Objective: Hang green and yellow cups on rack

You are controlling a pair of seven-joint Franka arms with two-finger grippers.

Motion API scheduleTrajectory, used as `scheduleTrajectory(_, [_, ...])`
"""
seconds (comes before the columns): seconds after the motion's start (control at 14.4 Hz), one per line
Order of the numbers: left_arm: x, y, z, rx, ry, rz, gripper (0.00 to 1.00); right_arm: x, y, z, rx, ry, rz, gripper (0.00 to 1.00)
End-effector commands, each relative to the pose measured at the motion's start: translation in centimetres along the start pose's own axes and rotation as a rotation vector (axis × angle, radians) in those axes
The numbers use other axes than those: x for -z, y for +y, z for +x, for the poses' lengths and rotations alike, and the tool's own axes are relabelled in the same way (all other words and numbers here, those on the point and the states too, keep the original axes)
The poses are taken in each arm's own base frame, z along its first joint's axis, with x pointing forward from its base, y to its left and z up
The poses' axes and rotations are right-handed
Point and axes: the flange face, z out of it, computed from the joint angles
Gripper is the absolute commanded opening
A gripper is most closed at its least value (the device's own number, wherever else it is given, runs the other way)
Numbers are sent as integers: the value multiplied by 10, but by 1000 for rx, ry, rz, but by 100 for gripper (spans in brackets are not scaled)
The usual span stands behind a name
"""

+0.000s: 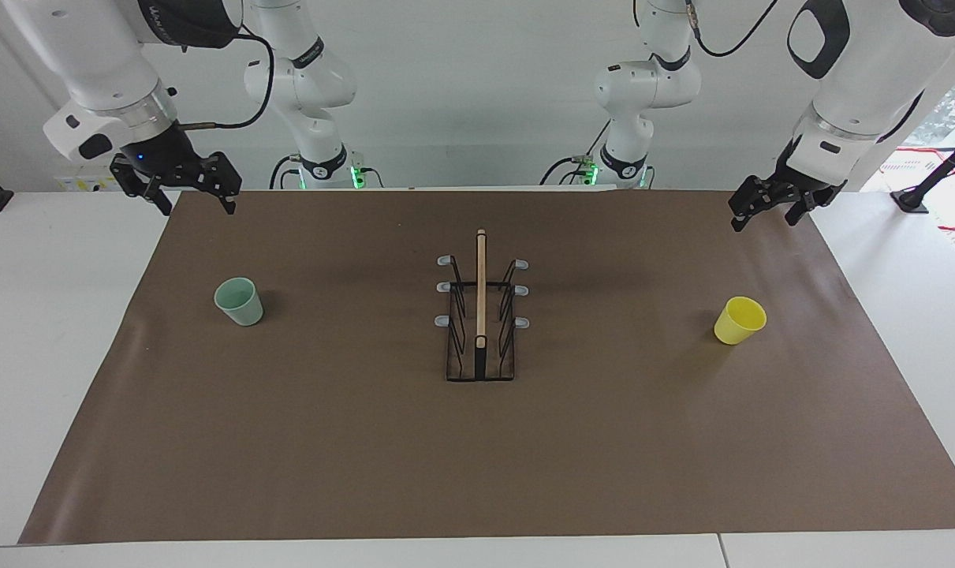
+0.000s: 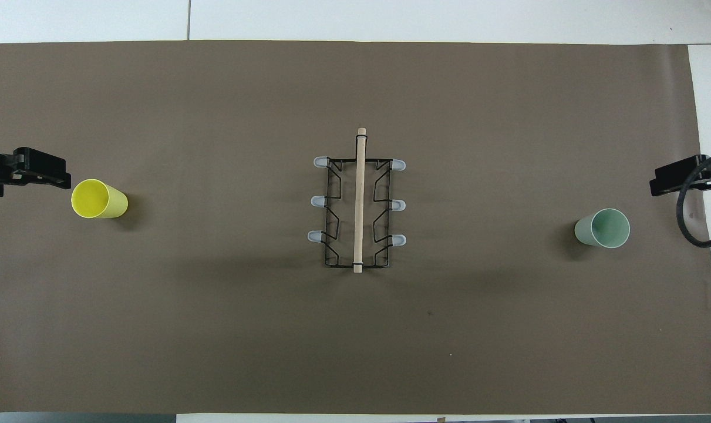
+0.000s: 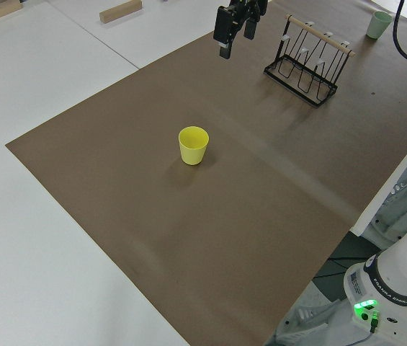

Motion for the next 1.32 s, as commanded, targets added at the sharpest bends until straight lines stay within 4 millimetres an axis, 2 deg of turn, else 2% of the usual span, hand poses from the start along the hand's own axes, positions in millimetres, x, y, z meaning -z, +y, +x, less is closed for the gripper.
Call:
scheduleTrajectory(0.0, [2,-2,-9,13,-6,-6,100,2,-1,-3,6,13,15,100])
scheduleTrajectory(0.7, [2,-2,-9,13,-6,-6,100,0,0,-6,-16,1,16,100])
scheduleTrajectory(0.9, [2,-2,-9,13,-6,-6,100,-3,1,-10,-17,-28,18,100])
scheduleTrajectory(1.04, [2,-2,-9,13,-6,-6,100,-7,-3,-19,-15,-78,20,100])
scheduleTrajectory(1.18, [2,-2,-9,13,-6,-6,100,-11,1,-21,19,-86,23,100])
scheduleTrajectory(1.25, [0,1,-12,16,-26,-4,100,-14,-4,-23,89,-93,23,100])
